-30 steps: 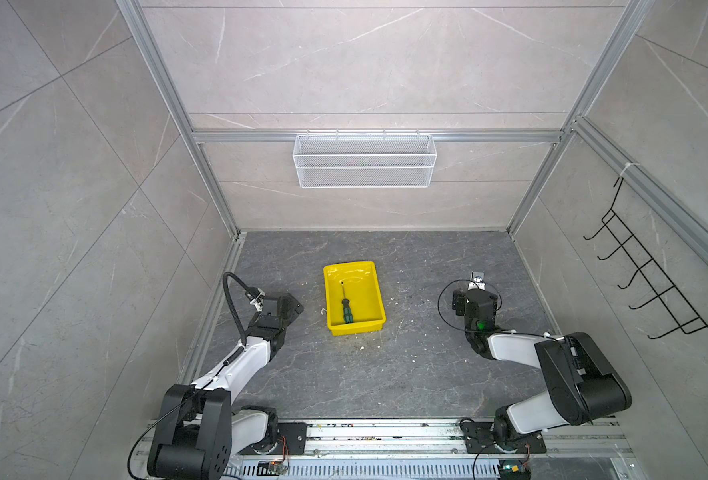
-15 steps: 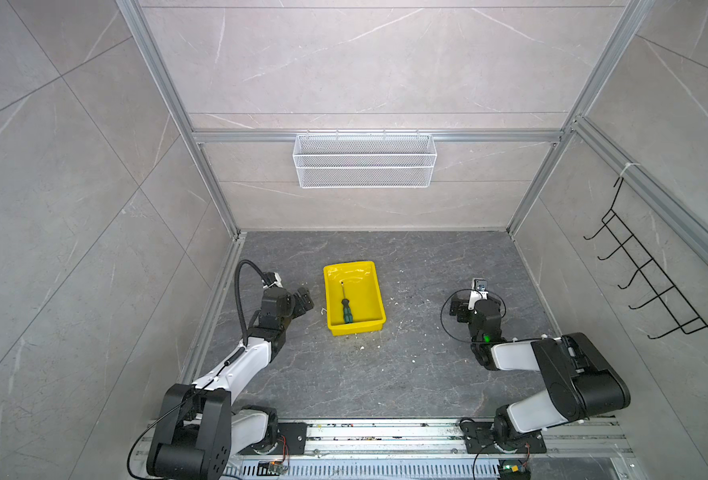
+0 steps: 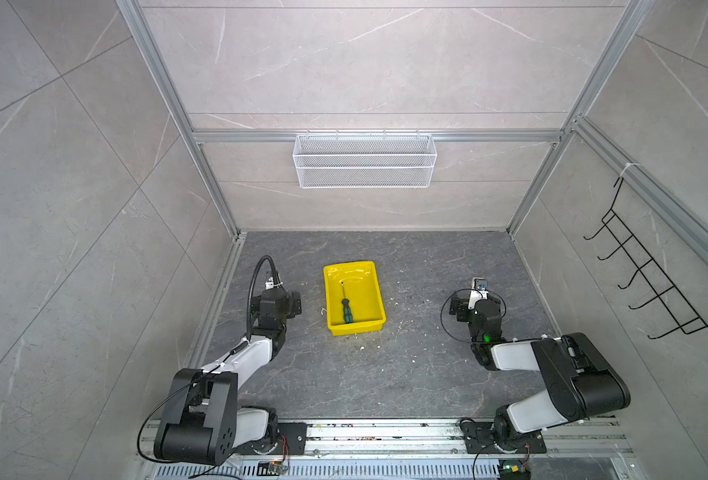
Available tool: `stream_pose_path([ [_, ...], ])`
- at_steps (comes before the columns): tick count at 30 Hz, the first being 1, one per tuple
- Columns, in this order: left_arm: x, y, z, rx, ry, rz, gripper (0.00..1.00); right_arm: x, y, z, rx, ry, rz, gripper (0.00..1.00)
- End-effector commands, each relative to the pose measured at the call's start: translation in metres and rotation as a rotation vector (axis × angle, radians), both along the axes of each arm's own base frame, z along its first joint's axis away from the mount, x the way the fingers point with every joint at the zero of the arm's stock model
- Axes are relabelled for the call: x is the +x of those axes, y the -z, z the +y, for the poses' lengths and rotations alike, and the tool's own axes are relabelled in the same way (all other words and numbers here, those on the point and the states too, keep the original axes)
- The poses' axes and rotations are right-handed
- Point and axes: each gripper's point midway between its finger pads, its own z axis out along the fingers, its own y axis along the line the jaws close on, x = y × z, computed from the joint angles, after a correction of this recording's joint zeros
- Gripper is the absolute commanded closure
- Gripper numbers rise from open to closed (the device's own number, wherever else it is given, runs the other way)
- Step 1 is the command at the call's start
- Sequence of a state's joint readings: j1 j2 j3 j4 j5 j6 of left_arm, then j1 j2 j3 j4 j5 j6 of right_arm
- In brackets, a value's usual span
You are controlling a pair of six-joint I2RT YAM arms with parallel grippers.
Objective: Put the screwdriver in the bin
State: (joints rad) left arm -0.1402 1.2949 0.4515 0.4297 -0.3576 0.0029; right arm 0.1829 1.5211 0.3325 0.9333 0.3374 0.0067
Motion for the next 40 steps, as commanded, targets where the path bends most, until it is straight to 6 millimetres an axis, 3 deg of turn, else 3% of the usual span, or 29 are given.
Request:
stream_pose_path([
  [1, 0.014, -0.041, -0.004, 0.095, 0.091, -0.184, 0.0, 0.001, -0.001, 0.002, 0.004, -0.014, -0.007, 0.01],
  [3, 0.011, -0.045, -0.009, 0.062, 0.115, -0.237, 0.0, 0.001, -0.001, 0.003, 0.004, -0.014, -0.006, 0.01],
  [7, 0.001, -0.04, 0.001, 0.038, 0.058, -0.234, 0.0, 0.001, -0.001, 0.002, 0.004, -0.013, -0.006, 0.01],
  [11, -0.008, -0.018, 0.008, 0.018, 0.021, -0.219, 0.0, 0.001, -0.001, 0.002, 0.004, -0.014, -0.006, 0.01],
  [15, -0.013, -0.01, 0.039, -0.002, -0.158, -0.296, 0.0, 0.001, -0.001, 0.002, 0.004, -0.014, -0.006, 0.01],
  [20, 0.009, 0.01, 0.022, -0.039, -0.019, -0.184, 0.0, 0.001, -0.001, 0.002, 0.004, -0.013, -0.006, 0.01],
  [23, 0.014, 0.022, 0.024, -0.08, 0.0, -0.135, 0.0, 0.001, -0.001, 0.002, 0.003, -0.014, -0.006, 0.01],
  [40, 0.015, 0.021, 0.025, -0.081, -0.002, -0.137, 0.0, 0.005, 0.002, 0.001, 0.036, -0.046, 0.015, 0.01],
])
